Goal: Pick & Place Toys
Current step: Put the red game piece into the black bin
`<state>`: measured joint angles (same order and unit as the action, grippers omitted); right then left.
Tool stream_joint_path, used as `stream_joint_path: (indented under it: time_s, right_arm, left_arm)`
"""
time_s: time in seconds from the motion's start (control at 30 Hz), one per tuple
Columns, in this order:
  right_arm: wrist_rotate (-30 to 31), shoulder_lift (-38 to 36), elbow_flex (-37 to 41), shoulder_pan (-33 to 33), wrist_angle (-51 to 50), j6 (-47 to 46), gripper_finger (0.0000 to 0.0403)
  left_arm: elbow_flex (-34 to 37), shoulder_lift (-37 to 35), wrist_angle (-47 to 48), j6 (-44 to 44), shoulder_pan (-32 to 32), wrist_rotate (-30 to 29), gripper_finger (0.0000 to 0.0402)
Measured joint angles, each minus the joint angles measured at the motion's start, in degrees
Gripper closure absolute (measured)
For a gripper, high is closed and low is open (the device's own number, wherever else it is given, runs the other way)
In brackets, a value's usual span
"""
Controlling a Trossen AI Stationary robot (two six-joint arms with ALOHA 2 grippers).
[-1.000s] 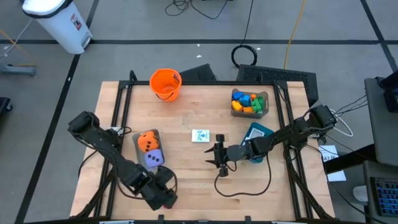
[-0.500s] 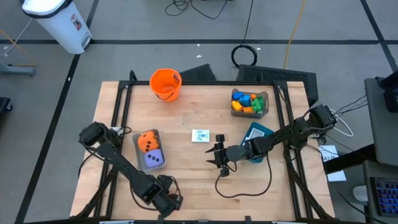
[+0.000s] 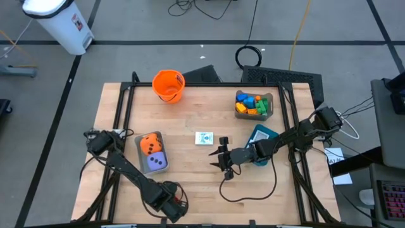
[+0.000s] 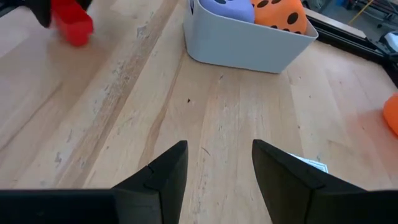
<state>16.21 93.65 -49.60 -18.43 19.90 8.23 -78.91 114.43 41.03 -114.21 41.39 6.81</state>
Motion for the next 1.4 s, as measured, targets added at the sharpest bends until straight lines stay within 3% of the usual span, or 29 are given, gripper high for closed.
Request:
stream_joint_path:
  time_s: [0.3, 0.73, 1.0, 1.23, 1.4]
  right_arm:
    - [0.00, 0.00, 0.00, -0.01, -0.02, -1.51, 0.0232]
    - [0.07, 0.00, 2.73, 0.00, 1.72, -1.80, 0.0232]
    - [0.09, 0.00, 4.24, -0.01, 5.79, -1.61, 0.0232]
    - [0.05, 0.00, 4.24, -0.03, 5.59, -1.57, 0.0232]
    - [0.04, -0.31, 4.24, -0.03, 5.73, -1.46, 0.0232]
  left_arm:
    - [0.00, -0.50, 6.59, 2.24, -0.42, 0.61, 0.0149]
    - [0.00, -0.51, 7.30, 12.87, -2.26, -2.29, 0.0152]
    - [-0.01, -0.52, 8.83, 17.61, -3.06, -2.98, 0.0244]
    - [-0.04, -0.75, 8.86, 23.42, -3.56, -7.99, 0.0256]
    - [0.00, -4.32, 9.61, 29.82, -4.96, -18.35, 0.0238]
